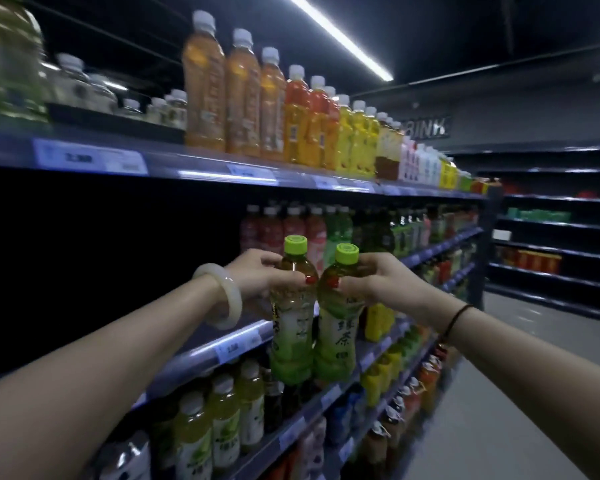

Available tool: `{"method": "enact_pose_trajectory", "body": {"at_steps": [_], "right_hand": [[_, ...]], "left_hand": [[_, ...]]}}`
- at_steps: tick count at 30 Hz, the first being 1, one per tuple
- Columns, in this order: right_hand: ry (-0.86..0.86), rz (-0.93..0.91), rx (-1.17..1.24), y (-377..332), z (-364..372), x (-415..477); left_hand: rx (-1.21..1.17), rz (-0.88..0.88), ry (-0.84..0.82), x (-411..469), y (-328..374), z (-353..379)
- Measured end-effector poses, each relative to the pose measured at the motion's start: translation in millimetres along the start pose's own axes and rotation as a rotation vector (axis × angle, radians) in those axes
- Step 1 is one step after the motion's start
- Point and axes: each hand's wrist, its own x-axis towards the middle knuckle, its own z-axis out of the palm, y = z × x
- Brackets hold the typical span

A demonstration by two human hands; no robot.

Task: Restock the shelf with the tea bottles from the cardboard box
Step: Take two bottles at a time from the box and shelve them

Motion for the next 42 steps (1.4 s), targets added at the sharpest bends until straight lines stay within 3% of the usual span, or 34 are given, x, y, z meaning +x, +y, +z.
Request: {"method": "enact_pose_trajectory", "body": {"at_steps": [14, 24, 37, 42], "right_hand": [[-0.324, -0.268, 0.195, -104.2, 121.0, 64.7], [-0.486, -0.375, 0.254, -156.1, 220.2, 70.0], [-0.571, -0.354, 0.289, -190.8, 288.5, 73.3], [-0.582, -0.319, 0.376, -188.1, 303.3, 82.6]], "left_hand": [[0.11, -0.138, 0.455, -109.5, 8.6, -142.0], [0.174, -0.277, 0.679, -192.7, -11.1, -215.9], [0.163, -0.392, 0.792, -242.0, -40.0, -261.2], [0.112, -0.357, 0.802, -241.6, -64.3, -269.4]]}}
